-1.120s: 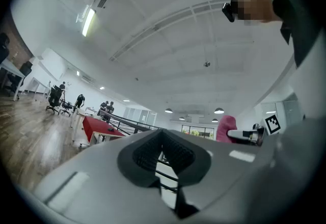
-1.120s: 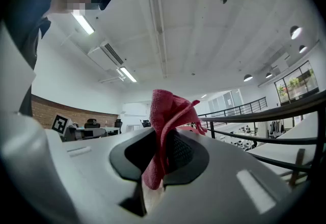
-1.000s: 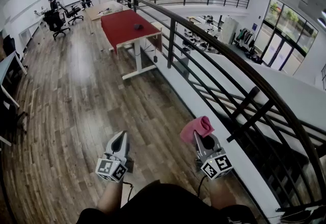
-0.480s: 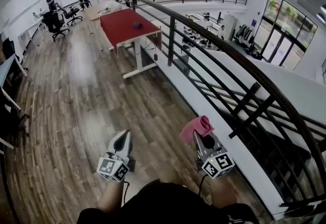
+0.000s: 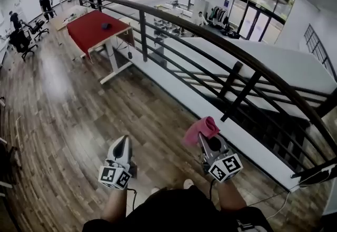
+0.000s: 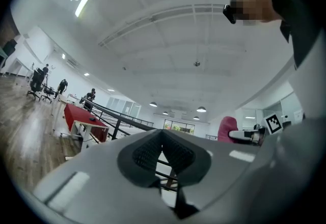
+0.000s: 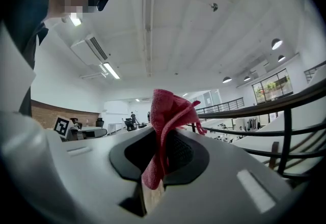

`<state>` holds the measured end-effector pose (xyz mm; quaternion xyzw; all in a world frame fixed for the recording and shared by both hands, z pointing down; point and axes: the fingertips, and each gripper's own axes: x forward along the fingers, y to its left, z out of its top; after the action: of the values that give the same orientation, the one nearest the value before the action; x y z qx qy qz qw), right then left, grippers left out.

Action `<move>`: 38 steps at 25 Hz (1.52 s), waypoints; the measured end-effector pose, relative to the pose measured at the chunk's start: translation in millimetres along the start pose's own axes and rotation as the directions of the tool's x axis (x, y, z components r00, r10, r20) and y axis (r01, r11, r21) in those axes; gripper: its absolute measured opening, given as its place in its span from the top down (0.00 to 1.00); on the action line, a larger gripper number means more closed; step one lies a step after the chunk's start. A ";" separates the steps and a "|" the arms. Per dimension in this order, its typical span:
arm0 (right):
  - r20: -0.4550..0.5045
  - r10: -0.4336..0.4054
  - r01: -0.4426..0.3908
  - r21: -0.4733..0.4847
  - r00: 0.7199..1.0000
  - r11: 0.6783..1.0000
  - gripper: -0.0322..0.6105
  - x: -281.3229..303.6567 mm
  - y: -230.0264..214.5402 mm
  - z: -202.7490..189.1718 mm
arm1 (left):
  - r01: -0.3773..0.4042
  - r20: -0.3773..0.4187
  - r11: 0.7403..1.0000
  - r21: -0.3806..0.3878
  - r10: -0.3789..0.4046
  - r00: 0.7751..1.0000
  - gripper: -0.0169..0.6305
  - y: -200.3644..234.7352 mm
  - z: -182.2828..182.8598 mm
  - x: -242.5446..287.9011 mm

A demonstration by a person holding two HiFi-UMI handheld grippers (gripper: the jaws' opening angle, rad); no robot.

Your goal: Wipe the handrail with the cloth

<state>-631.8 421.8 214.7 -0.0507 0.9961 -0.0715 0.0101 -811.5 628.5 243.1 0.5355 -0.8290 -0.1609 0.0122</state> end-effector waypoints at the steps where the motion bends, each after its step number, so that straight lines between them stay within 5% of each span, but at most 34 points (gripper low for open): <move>1: 0.007 -0.032 0.032 0.005 0.999 0.999 0.88 -8.7 -4.8 -0.9 | 0.027 -0.010 1.000 -0.003 -0.027 1.000 0.97 -3.3 -3.5 6.8; 9: 0.097 -0.241 0.236 0.063 0.966 0.970 0.88 -90.5 -57.9 18.4 | 0.178 -0.030 0.984 -0.005 -0.178 0.984 0.97 -54.5 -13.4 49.7; 26: 0.214 -0.416 0.406 0.090 0.884 0.909 0.88 -255.5 -198.2 58.7 | 0.372 -0.081 0.928 -0.005 -0.371 0.925 0.97 -266.4 -62.2 148.7; 33: 0.232 -0.583 0.567 0.140 0.779 0.812 0.88 -353.0 -231.4 57.9 | 0.521 -0.140 0.853 -0.028 -0.519 0.843 0.97 -360.3 -92.8 196.2; 38: 0.211 -0.682 0.663 0.161 0.701 0.731 0.88 -357.7 -229.4 57.9 | 0.613 -0.181 0.787 -0.071 -0.614 0.768 0.97 -373.5 -102.1 233.0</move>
<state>-251.6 224.4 194.8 -0.4189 0.8954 -0.0992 0.1136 -561.0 254.9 199.9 0.7897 -0.6027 -0.1062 0.0421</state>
